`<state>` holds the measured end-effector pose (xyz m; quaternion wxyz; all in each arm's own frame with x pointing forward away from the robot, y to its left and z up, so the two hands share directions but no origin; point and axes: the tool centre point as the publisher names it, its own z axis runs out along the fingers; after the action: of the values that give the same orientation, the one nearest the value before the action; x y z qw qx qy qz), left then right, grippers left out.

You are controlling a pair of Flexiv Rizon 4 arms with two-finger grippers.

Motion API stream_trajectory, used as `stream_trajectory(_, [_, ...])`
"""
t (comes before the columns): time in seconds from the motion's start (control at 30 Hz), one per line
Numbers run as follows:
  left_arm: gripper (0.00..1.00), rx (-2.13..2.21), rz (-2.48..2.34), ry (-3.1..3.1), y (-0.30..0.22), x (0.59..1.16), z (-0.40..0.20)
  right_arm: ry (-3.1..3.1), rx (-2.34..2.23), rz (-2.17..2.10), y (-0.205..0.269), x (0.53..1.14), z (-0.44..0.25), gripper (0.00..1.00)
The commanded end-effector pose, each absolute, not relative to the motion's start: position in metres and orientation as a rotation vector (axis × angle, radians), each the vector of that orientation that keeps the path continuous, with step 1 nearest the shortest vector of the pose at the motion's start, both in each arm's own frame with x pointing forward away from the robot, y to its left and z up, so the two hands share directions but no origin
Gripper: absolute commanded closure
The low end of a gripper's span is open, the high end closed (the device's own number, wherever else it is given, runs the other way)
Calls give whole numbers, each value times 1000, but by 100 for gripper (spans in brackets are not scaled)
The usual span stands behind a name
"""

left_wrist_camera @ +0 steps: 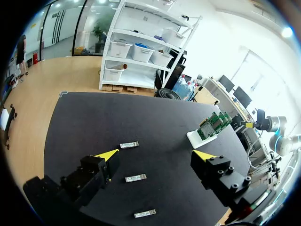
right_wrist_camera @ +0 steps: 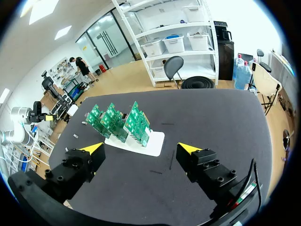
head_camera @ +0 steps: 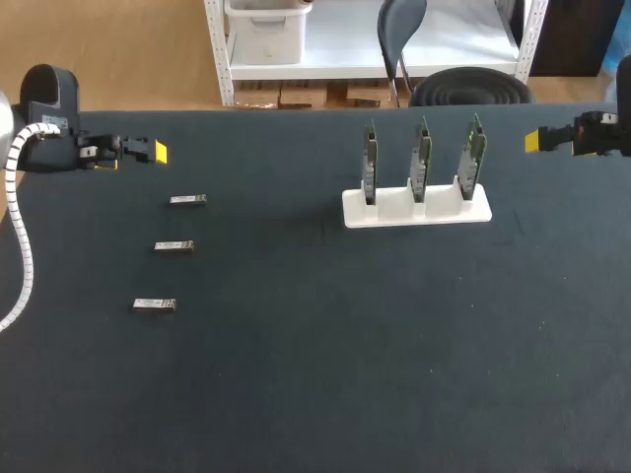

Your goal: Pick up the optical module with the left hand, and insert it into the network port with the right hand.

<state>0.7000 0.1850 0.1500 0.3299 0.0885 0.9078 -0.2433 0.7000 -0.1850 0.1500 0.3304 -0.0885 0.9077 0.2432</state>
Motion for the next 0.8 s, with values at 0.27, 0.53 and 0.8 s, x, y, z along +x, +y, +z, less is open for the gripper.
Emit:
stream_trajectory(0.27, [0, 231, -636, 2374, 185, 700, 150, 2374, -231, 636, -185, 700, 150, 0])
stream_trajectory(0.53, [0, 231, -636, 2374, 185, 700, 150, 2374, -231, 636, -185, 700, 150, 0])
stream_trajectory(0.8, [0, 484, -558, 2350, 191, 714, 145, 2374, -231, 636, -185, 700, 150, 0])
